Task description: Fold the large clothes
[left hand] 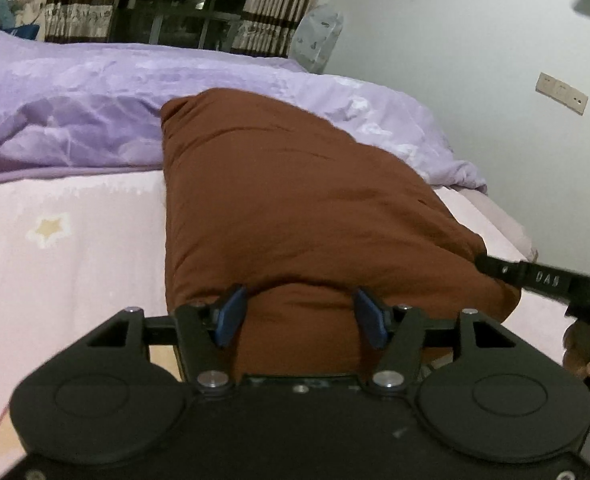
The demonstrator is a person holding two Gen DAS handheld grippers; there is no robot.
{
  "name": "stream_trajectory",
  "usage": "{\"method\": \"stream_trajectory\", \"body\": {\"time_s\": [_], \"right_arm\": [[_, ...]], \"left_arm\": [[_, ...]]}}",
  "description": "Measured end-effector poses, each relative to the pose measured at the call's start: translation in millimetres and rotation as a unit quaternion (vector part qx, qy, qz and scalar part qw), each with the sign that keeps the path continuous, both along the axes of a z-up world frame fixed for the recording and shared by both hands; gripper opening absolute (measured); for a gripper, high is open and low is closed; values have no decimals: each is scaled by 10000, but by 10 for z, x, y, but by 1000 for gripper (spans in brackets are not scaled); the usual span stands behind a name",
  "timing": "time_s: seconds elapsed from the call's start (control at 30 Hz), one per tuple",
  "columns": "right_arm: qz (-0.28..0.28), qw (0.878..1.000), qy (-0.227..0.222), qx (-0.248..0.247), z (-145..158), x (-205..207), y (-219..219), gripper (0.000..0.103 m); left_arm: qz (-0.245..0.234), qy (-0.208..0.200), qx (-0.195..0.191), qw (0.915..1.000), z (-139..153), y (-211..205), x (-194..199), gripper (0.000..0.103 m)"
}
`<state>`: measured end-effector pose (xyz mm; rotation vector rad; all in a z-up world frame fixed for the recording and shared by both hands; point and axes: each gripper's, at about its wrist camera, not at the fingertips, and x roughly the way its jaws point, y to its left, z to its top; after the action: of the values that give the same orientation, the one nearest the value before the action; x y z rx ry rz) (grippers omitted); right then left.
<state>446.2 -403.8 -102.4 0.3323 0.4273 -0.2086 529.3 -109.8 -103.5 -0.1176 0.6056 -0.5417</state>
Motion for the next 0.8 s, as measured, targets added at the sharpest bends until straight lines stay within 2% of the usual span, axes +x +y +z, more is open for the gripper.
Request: {"method": "stream_trajectory", "body": {"time_s": [0.1,0.27,0.33,0.4,0.47,0.6,0.67,0.73,0.8], "right_arm": [[29,9995,-89,317,-118,-65,-73,29],[69,9997,-49,237,-59,-101,-32,30],[194,9992,-66,342,30,-128,-75,43],[278,9984,-86,486,127,-120,-196,72],[442,9962,-254,712,208,-138,-359,78],[910,9854,-336,1396,234,9,-692,82],[1065,9779,-308,1774,195,132,-828,82],[1196,9697,-254,2114,154,267,-925,82],[1294,9638,-199,2322,122,408,-974,83]], "left_arm": [[0,-43,41,10000,-26,28,-19,64],[-27,-73,27,10000,29,48,-12,65],[-41,-109,-33,9999,132,116,-37,69],[88,-120,-82,9999,206,250,-40,71],[282,-122,-205,9993,267,446,5,73],[423,219,-810,9956,248,841,247,74],[336,546,-1398,9881,161,1017,409,75],[260,900,-1807,9791,59,1105,568,76],[289,1093,-1837,9765,-5,1106,682,76]]}}
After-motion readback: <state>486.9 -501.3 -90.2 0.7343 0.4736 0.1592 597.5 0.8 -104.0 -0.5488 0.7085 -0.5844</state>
